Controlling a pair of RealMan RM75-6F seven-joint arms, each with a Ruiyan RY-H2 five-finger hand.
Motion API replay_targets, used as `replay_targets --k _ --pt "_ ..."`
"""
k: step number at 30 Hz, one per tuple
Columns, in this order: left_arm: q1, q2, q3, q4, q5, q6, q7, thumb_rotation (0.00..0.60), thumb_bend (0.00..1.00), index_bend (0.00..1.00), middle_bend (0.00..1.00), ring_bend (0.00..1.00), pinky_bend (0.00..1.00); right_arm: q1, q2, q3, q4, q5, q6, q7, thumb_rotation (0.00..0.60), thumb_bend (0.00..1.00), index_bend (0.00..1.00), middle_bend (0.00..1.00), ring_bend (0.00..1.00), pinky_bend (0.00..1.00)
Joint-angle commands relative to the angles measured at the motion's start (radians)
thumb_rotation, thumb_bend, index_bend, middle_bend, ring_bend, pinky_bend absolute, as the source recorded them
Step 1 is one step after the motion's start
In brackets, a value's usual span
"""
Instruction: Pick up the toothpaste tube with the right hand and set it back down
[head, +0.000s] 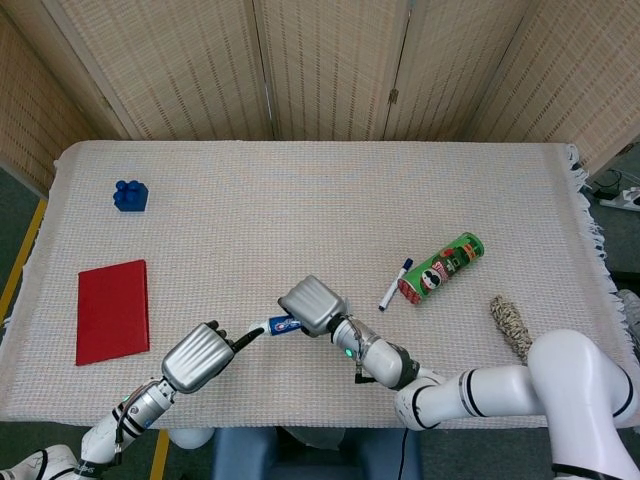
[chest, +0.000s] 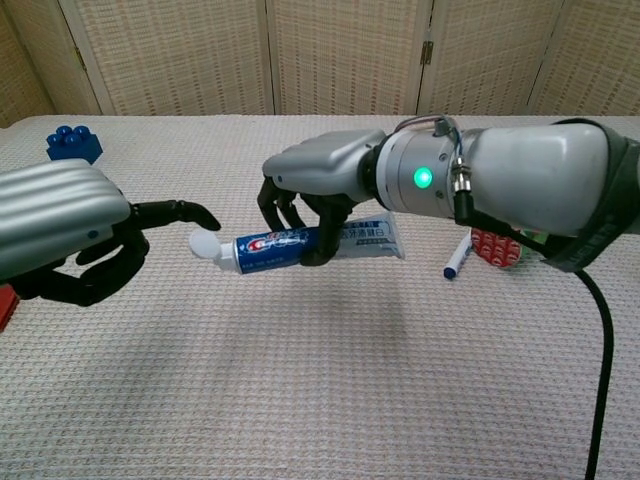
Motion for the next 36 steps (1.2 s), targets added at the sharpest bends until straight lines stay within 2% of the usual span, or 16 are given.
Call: replay_targets --k 1,10,22,24,27,29,31,34,36 --pt "0.004 0.000 0.007 0.011 -0.013 -0.002 0.004 0.600 0.76 0.20 0.84 0.76 0.68 -0.015 0.012 0.001 -0.005 -0.014 -0.003 0.036 0.600 0.56 0.69 0.59 0.70 0.65" --pt "0.018 -0.002 0.023 0.035 -0.025 0.034 -0.031 0.600 0.76 0.20 0.84 0.76 0.68 -0.056 0.037 0.011 -0.008 -0.099 -0.018 0.157 0.600 0.56 0.70 0.60 0.71 0.66" --pt "0.031 0.005 0.041 0.042 -0.025 0.081 -0.110 0.600 0.76 0.19 0.83 0.72 0.68 -0.126 0.021 0.040 0.021 -0.238 -0.034 0.388 0.600 0.57 0.70 0.60 0.72 0.66" --pt "0.039 0.020 0.038 0.032 -0.038 0.099 -0.150 0.600 0.75 0.19 0.79 0.68 0.68 -0.140 0.020 0.043 0.026 -0.253 -0.031 0.423 0.600 0.57 0.70 0.60 0.72 0.66" --pt "0.049 0.042 0.033 0.017 -0.056 0.122 -0.222 0.600 0.63 0.18 0.65 0.58 0.63 -0.158 0.019 0.046 0.032 -0.274 -0.031 0.472 0.600 0.57 0.70 0.60 0.72 0.66" --pt "0.057 0.062 0.027 0.004 -0.073 0.141 -0.287 0.600 0.45 0.16 0.48 0.45 0.52 -0.171 0.019 0.045 0.039 -0.291 -0.034 0.509 0.600 0.57 0.70 0.60 0.72 0.66" --pt "0.080 0.096 -0.001 -0.015 -0.096 0.219 -0.452 0.600 0.31 0.14 0.34 0.32 0.40 -0.197 0.010 0.037 0.059 -0.323 -0.042 0.584 0.600 0.57 0.70 0.60 0.72 0.66" --pt "0.093 0.111 -0.021 -0.021 -0.112 0.267 -0.600 0.600 0.23 0.12 0.21 0.19 0.25 -0.223 -0.016 0.034 0.086 -0.376 -0.042 0.680 0.600 0.57 0.70 0.60 0.72 0.66" --pt "0.094 0.122 -0.026 -0.034 -0.117 0.275 -0.689 0.600 0.19 0.11 0.16 0.14 0.19 -0.235 -0.034 0.031 0.103 -0.400 -0.045 0.733 0.600 0.57 0.70 0.60 0.72 0.66"
